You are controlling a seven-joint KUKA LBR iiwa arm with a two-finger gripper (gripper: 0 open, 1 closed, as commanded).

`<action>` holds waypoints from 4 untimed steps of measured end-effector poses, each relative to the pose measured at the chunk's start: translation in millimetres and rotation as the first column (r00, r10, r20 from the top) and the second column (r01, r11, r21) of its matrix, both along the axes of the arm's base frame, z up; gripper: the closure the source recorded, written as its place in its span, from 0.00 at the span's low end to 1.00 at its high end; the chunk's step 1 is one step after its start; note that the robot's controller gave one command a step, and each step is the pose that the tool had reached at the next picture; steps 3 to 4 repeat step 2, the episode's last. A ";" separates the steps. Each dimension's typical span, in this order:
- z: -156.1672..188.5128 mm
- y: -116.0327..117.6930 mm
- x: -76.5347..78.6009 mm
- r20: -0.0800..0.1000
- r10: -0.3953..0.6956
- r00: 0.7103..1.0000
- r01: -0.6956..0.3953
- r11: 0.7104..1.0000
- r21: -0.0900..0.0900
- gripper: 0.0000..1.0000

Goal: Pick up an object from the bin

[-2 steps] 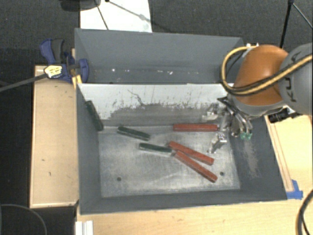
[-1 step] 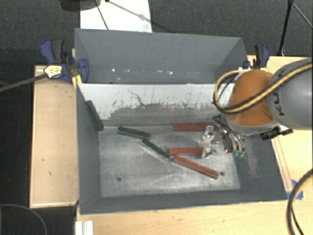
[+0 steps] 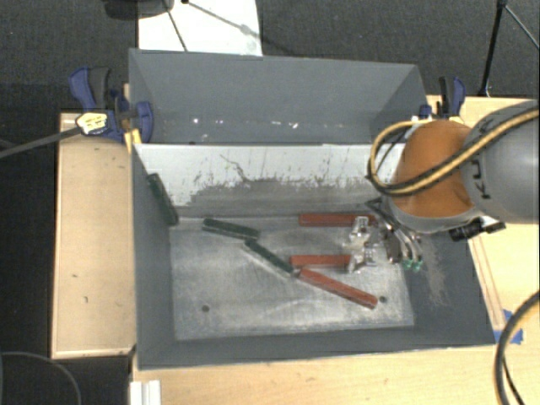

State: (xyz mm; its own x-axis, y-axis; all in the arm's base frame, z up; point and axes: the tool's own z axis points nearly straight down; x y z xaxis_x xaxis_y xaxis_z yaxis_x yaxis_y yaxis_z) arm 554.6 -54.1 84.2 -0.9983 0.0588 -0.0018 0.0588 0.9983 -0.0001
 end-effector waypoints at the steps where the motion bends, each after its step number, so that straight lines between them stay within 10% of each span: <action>1: 131.9 6.8 -23.4 0.000 0.014 1.000 -0.014 1.000 0.000 1.00; 4: 131.8 6.8 -23.6 0.000 0.015 1.000 -0.015 1.000 0.000 1.00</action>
Offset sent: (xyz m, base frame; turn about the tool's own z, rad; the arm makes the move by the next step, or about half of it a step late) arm 0.0000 0.0000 0.0000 0.0000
